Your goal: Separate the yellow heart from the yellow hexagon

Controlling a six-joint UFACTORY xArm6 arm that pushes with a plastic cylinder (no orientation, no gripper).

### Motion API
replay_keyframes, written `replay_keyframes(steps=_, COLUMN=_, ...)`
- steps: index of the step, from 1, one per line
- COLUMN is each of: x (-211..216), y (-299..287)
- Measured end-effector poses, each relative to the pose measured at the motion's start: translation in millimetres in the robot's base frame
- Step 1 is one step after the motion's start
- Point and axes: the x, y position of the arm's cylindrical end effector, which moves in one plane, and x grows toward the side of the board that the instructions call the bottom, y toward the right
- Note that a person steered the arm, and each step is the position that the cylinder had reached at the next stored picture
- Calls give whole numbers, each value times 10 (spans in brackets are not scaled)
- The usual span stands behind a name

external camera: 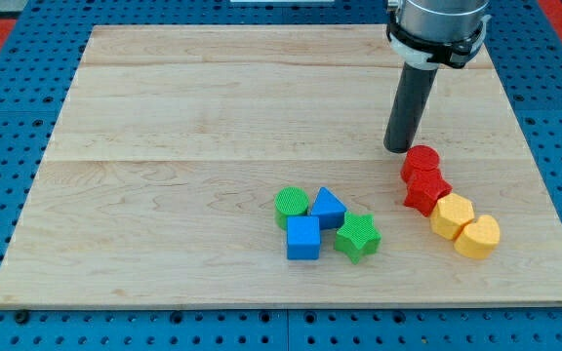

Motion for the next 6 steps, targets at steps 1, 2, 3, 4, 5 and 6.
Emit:
replay_keyframes(steps=1, x=-460, y=-108)
replay_keyframes(steps=2, x=-755, y=713)
replay_keyframes(steps=3, x=-60, y=1741)
replay_keyframes(steps=4, x=1197, y=1958)
replay_keyframes(steps=5, x=1444, y=929)
replay_keyframes(steps=6, x=1325, y=-346)
